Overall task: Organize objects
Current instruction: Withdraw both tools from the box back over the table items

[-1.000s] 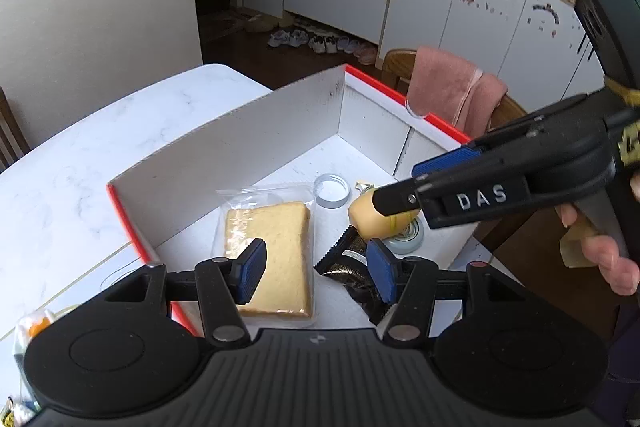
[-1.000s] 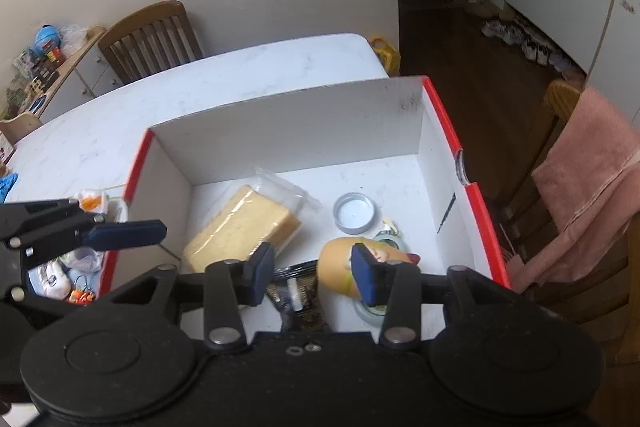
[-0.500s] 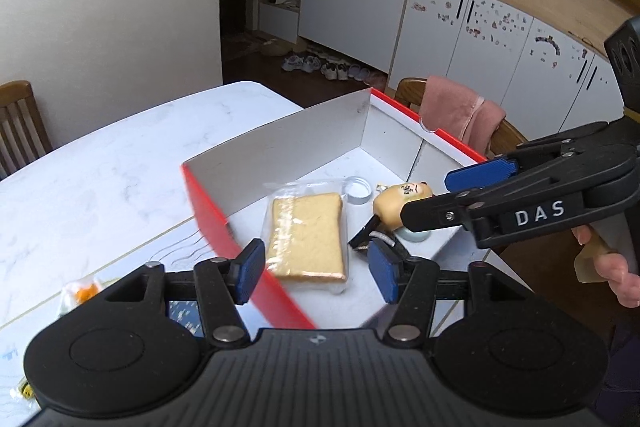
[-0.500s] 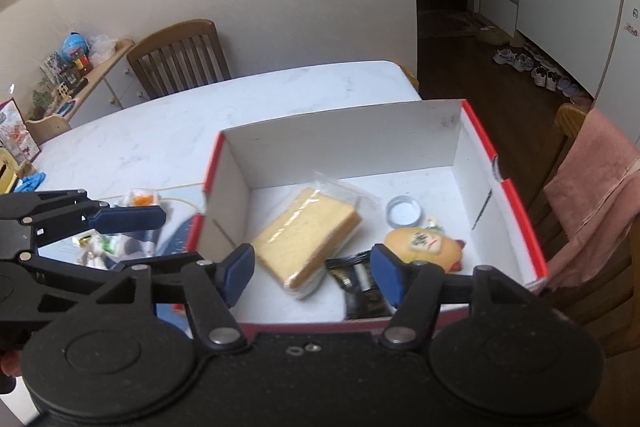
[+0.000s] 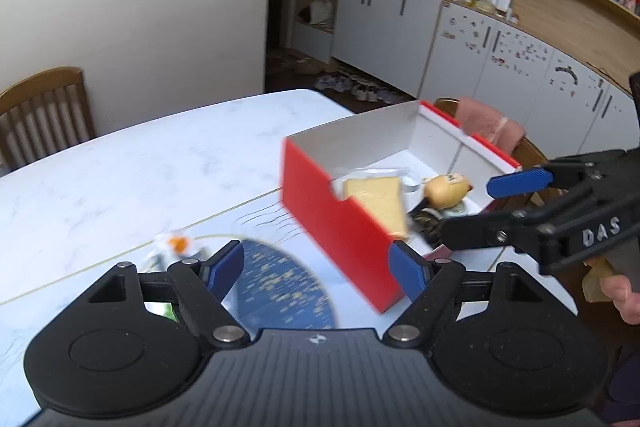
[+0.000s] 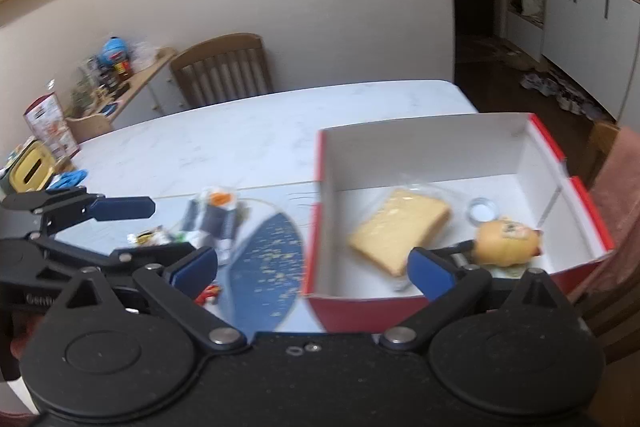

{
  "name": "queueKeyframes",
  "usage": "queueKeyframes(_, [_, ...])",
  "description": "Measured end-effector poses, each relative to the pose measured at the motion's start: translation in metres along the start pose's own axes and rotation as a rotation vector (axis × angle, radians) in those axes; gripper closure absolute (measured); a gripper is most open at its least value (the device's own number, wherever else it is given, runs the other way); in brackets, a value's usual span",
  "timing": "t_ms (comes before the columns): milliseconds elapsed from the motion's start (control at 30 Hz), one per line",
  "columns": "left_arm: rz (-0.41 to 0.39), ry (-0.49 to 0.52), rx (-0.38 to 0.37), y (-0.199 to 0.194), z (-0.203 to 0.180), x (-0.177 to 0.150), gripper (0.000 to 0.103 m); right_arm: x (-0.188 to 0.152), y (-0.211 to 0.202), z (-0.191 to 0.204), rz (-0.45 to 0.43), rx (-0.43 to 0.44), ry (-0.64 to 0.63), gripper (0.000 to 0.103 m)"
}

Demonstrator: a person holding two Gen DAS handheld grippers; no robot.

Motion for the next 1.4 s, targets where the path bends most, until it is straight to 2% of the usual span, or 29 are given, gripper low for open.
queueKeyframes(367, [-0.008, -0.115, 0.103, -0.031, 0.083, -0.046, 0.019, -0.037, 0.027, 0.075, 0.069, 0.019, -0.092, 0.001])
queueKeyframes(433, [-0.002, -0.144, 0.113, -0.034, 0.098, -0.053, 0.015, -0.041, 0.031, 0.086, 0.079, 0.021, -0.098, 0.001])
queueKeyframes(500, [0.005, -0.175, 0.125, -0.035, 0.113, -0.061, 0.003, -0.045, 0.034, 0.094, 0.086, 0.022, -0.095, 0.001])
queueKeyframes(633, [0.0, -0.206, 0.15, -0.038, 0.139, -0.075, 0.0, -0.048, 0.043, 0.113, 0.1, 0.027, -0.098, 0.001])
queueKeyframes(767, [0.015, -0.181, 0.161, -0.035, 0.157, -0.085, 0.0, -0.052, 0.056, 0.132, 0.121, 0.036, -0.113, 0.001])
queueKeyframes(933, [0.023, -0.102, 0.198, -0.024, 0.176, -0.097, 0.0, -0.058, 0.073, 0.154, 0.148, 0.044, -0.141, 0.001])
queueKeyframes(1100, [0.078, -0.092, 0.178, -0.007, 0.2, -0.11, 0.0, -0.067, 0.092, 0.17, 0.191, 0.048, -0.176, 0.001])
queueKeyframes(1400, [0.094, 0.01, 0.182, 0.025, 0.219, -0.119, 0.0, -0.078, 0.12, 0.188, 0.256, 0.046, -0.233, 0.002])
Point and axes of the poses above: each gripper's, at about its wrist camera, not at the fingertips, and y roughly the way its jaws point, z to its left, x to its top, the point moved 1 cm from there along y, roughly the way its jaws point, and after that the axes turned 3 degrees about y, right-handed, at the moved point
